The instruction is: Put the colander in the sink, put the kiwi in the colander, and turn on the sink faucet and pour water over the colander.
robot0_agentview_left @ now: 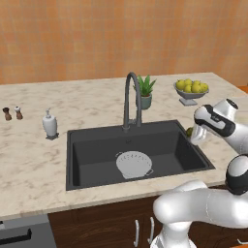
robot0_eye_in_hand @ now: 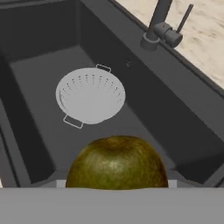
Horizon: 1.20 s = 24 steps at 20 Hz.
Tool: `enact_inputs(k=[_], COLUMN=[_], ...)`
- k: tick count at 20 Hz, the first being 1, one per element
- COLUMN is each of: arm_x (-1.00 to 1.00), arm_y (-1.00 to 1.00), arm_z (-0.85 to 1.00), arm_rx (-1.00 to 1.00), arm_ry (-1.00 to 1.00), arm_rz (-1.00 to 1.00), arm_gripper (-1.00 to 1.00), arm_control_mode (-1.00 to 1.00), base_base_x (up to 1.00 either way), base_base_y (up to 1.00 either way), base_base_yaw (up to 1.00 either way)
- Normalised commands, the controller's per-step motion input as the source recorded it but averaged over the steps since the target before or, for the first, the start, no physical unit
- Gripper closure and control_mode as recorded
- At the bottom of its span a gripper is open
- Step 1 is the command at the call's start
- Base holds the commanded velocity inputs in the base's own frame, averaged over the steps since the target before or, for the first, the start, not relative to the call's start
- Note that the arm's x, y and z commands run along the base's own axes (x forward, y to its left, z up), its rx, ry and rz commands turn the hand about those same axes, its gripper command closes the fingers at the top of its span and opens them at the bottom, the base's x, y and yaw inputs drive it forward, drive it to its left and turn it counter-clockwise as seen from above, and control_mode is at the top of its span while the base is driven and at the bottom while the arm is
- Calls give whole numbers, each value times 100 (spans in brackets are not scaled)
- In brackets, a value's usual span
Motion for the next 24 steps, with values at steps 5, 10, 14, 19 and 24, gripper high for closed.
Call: enact_inputs(k=[5, 10, 14, 19, 24], arm_x=[15, 23, 28, 39, 6], arm_y=[27, 16, 17, 49, 21], arm_z=[-6, -4, -10, -17, -29], arm_rx=[1, 9, 13, 2, 5], arm_ry=[-1, 0, 0, 0, -5], arm_rz=[19, 18, 13, 4, 3], arm_gripper=[100, 100, 100, 100, 100], arm_control_mode=[-100, -100, -100, -100, -100], base_base_x=[0, 0, 0, 0, 0], base_base_y=[0, 0, 0, 0, 0], base_base_yaw=[0, 0, 0, 0, 0])
